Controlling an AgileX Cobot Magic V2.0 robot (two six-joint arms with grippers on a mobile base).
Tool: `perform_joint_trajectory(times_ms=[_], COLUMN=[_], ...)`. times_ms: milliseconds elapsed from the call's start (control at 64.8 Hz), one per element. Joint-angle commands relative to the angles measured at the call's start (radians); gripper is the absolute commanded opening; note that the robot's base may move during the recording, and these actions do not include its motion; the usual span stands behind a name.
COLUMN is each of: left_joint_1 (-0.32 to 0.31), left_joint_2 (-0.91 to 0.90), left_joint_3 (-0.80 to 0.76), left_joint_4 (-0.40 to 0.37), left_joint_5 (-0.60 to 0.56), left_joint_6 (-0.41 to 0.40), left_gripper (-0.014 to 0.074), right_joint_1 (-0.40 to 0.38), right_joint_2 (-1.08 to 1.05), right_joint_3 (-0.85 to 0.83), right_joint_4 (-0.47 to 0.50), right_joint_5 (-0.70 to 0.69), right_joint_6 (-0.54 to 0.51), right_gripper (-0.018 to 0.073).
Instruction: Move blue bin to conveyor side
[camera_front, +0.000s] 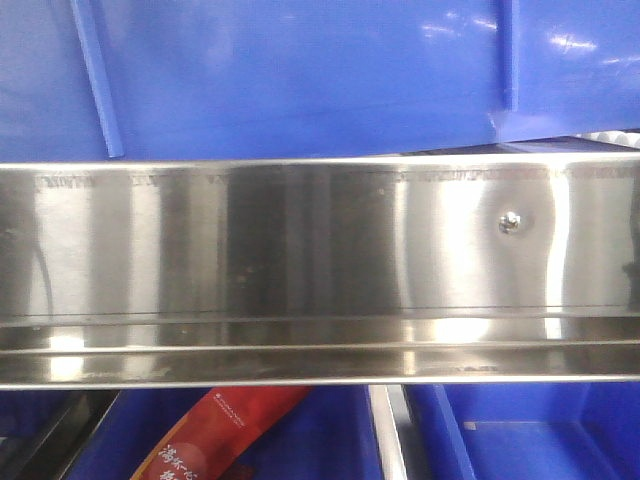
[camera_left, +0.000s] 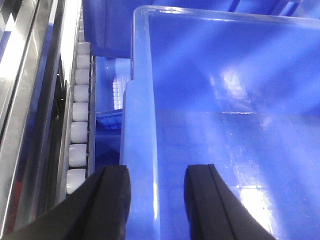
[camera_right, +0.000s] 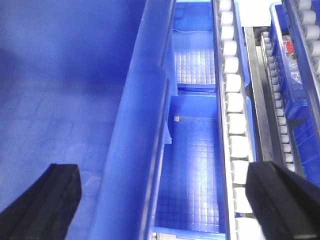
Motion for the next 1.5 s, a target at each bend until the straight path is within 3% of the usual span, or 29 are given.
perform_joint_trajectory(times_ms=[0,262,787,1481], left_joint_1=[-0.005,-0.005,-0.005,-0.005], left_joint_2=[-0.001,-0.001,-0.001,-0.001], left_joint_3=[-0.007,-0.007,-0.007,-0.007], left_joint_4=[-0.007,-0.007,-0.007,-0.007], left_joint_5=[-0.023,-0.019,-0.025,-0.025], left_joint_6=[0.0,0.0,0.0,0.0], left_gripper=[0.0205,0.0205,0.0204,0.0204], right_joint_1=[0.033,0.098,0.098,0.098], right_joint_2=[-0.001,0.033,0.038,0.086], right_joint_3=[-0.003,-0.003,-0.009,-0.043], right_joint_4=[-0.006,-0.135,-0.171,-0.169], right_joint_5=[-0.017,-0.035,-0.043,-0.023], right_joint_6=[0.0,0.065,0.092,0.092], right_gripper=[0.0558,0.0558,0.0557,0.035])
